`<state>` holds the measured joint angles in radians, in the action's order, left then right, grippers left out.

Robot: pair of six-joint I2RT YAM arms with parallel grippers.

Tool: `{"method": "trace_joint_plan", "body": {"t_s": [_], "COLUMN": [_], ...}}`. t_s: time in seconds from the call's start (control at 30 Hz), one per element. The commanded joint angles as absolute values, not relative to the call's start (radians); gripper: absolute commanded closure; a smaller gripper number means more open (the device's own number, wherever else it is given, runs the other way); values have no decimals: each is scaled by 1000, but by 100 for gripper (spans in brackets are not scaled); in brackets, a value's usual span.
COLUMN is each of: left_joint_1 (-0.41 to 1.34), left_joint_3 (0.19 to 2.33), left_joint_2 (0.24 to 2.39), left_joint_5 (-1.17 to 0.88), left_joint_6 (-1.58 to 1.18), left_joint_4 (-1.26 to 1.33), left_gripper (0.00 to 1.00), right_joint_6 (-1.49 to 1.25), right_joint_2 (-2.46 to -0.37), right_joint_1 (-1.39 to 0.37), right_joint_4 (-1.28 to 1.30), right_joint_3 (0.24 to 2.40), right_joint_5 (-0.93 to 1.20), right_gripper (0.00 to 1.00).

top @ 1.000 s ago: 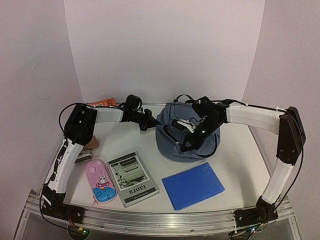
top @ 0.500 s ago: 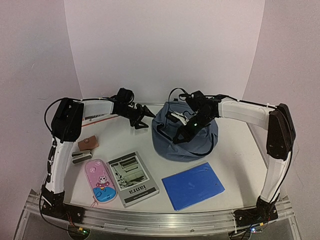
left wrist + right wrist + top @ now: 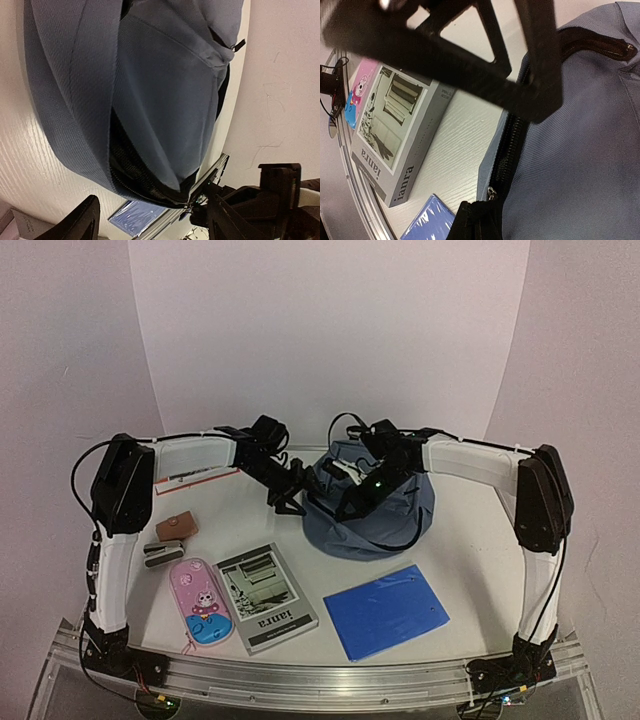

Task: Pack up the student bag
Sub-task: Unzip the student bag at the center of the board.

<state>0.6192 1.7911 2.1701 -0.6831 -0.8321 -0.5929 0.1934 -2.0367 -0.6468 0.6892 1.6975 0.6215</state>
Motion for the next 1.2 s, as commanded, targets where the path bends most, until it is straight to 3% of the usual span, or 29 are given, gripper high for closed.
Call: {"method": "trace_joint_plan", "body": {"t_s": [0.0,0.07,0.17,0.3,0.4,0.87,1.17], "left_joint_1": [620,620,616,596,568,437,433], "left_joint_3": [1828,1855,1908,1919,1883,1932,2290], "left_joint_2": [2191,2210,2249,2258,2234,2277,2479], "left_joint_5": [-660,-656,-644,-639,-636,-656,-714], "left_joint_6": [-803,-806,-807,-813,-813,-742,-714], "left_joint_4": [-660,-665,-699,-717,-710,-764,-854], "left_gripper": [30,38,62,87,99,100,95], "right_joint_6": [175,175,189,210,211,361,207], "right_joint_2": [-2047,-2043,-2012,-1949,-1906,-1795,-1827], "right_joint_1": [-654,-653,-653,-651,-639,-481,-623], "right_joint_4": [655,655,656,659,665,763,672], "right_joint_3": [1745,1736,1691,1606,1550,1341,1402], "right_joint_5": [639,637,619,598,584,516,642], "right_gripper": [100,100,100,100,100,100,100]}}
